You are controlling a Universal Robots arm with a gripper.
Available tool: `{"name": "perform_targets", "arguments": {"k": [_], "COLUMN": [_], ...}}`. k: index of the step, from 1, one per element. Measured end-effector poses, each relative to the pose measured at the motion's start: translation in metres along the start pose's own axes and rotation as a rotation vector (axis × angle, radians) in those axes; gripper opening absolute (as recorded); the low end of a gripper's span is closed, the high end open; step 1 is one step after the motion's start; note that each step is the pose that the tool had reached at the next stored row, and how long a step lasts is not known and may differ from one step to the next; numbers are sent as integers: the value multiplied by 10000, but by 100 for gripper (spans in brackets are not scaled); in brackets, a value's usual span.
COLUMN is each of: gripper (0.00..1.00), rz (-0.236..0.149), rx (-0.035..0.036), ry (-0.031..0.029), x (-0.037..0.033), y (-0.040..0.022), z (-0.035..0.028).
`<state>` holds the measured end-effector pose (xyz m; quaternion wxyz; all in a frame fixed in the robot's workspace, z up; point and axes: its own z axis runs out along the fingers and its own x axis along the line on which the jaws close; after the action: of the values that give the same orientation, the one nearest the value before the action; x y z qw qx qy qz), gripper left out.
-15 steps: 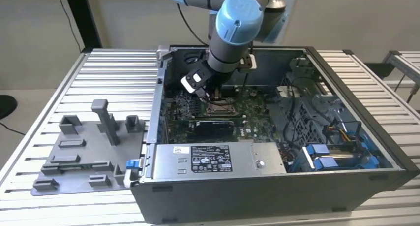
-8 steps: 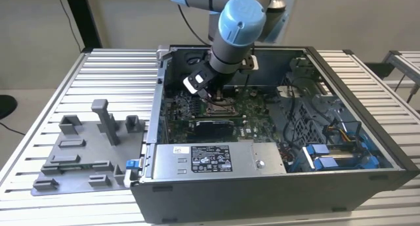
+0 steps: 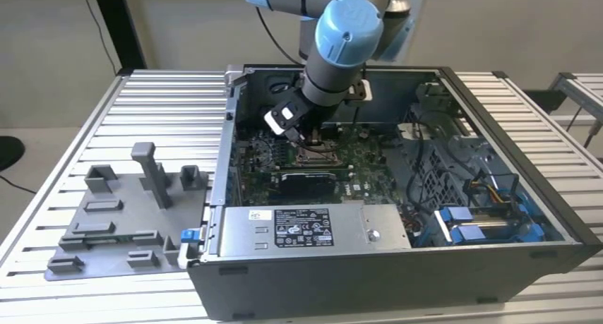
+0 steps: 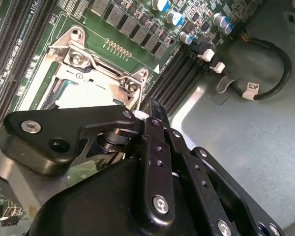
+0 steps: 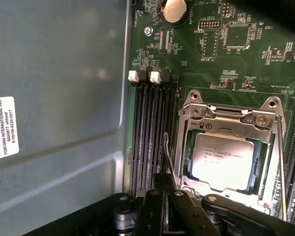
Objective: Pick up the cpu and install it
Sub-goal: 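Place the cpu into insertion slot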
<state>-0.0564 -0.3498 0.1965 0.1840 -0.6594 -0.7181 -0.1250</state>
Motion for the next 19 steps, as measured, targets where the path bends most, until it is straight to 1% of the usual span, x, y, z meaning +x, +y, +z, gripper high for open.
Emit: {"name": "perform_targets", "arguments": {"k": [3, 5, 7, 10, 13, 19], "gripper": [0, 0, 0, 0, 0, 0], "rz": [7, 5, 1, 1, 2, 7], "rx": [-7, -9, -12, -13, -14, -16], "ry": [44, 68, 97, 121, 124, 123], "x": [13, 20, 14, -4, -22, -38], "y": [-45, -64, -76, -101, -104, -69], "z": [-28, -48, -72, -95, -102, -77]}}
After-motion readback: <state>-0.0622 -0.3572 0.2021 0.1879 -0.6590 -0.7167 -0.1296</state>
